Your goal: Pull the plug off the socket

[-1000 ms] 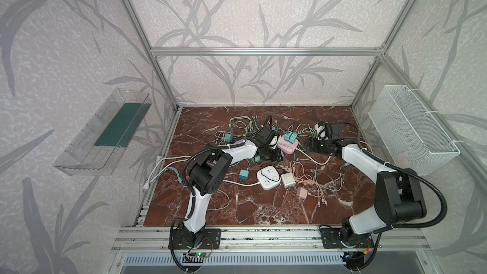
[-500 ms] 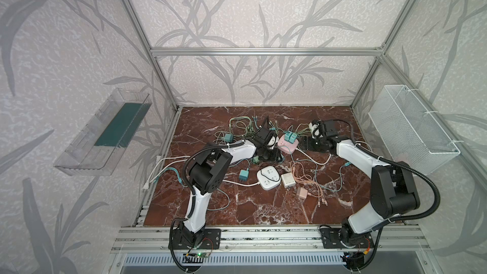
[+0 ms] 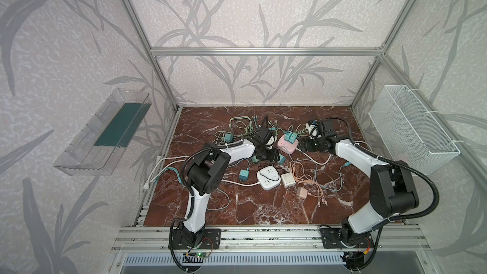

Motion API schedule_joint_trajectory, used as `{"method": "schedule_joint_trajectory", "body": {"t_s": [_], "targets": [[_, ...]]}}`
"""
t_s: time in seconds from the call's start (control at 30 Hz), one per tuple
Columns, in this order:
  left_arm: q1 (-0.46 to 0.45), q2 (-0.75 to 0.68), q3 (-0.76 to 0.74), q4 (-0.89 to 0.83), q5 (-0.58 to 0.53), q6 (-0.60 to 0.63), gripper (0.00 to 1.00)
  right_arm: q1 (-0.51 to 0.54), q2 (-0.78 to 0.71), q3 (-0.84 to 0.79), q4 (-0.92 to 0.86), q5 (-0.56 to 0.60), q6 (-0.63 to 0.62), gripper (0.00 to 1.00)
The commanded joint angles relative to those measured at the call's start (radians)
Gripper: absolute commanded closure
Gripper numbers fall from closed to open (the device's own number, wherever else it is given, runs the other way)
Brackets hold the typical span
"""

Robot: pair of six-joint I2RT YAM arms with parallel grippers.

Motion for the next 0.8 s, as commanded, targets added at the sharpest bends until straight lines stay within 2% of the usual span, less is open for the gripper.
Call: {"method": "schedule_joint_trajectory", "body": {"t_s": [0.0, 0.13, 0.27, 0.77], "targets": [[0.010, -0.054, 0.042, -0.049, -0.064, 0.046, 0.48, 0.009, -0.009, 0.024, 0.008, -0.007, -0.128, 0.21], [0.015, -0.058, 0.100, -0.079, -0.086, 0.080, 0.45, 0.010, 0.017, 0.063, -0.029, 0.000, -0.226, 0.20], [0.034, -0.037, 0.166, -0.087, -0.060, 0.080, 0.43, 0.010, 0.039, 0.091, -0.043, -0.003, -0.305, 0.19], [0.055, 0.110, 0.353, -0.126, -0.047, 0.163, 0.36, 0.010, 0.153, 0.174, -0.035, -0.091, -0.478, 0.20]]}}
